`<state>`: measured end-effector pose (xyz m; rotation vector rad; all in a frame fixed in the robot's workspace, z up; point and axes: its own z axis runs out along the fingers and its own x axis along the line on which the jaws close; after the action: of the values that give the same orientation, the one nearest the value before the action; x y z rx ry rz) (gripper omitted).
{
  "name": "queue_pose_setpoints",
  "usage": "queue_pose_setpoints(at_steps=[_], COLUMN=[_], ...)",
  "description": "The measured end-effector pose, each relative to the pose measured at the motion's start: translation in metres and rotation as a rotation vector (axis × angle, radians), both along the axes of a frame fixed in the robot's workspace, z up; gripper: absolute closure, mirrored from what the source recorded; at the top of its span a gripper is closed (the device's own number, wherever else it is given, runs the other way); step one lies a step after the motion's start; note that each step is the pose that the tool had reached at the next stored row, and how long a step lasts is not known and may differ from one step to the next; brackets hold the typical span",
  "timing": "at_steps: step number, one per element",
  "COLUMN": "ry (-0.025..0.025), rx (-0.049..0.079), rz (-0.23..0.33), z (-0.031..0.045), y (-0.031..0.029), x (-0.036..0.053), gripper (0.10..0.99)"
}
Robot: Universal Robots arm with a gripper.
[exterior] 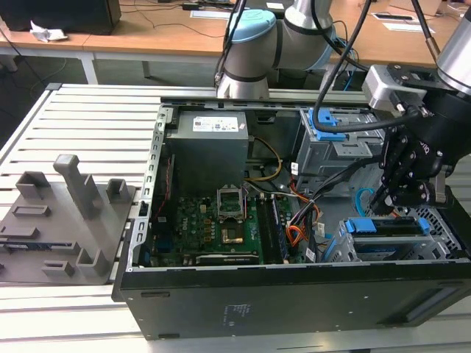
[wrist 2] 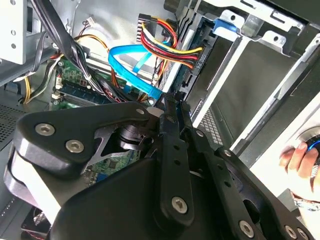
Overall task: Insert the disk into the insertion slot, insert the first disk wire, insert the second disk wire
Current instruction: 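Insert the second disk wire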
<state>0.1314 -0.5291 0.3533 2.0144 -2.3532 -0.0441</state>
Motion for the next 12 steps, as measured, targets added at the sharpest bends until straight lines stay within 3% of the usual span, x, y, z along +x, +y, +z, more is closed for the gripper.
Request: queue_pose_setpoints(at_steps=[4, 12], ry=[0.0011, 0.0013], rx=[-0.007, -0.008], rz=[0.009, 0.016], z=[-0.0047, -0.011], y=[-0.0001, -0.0022], x=[0.0109, 0.0142], gripper=[0.922, 0.922])
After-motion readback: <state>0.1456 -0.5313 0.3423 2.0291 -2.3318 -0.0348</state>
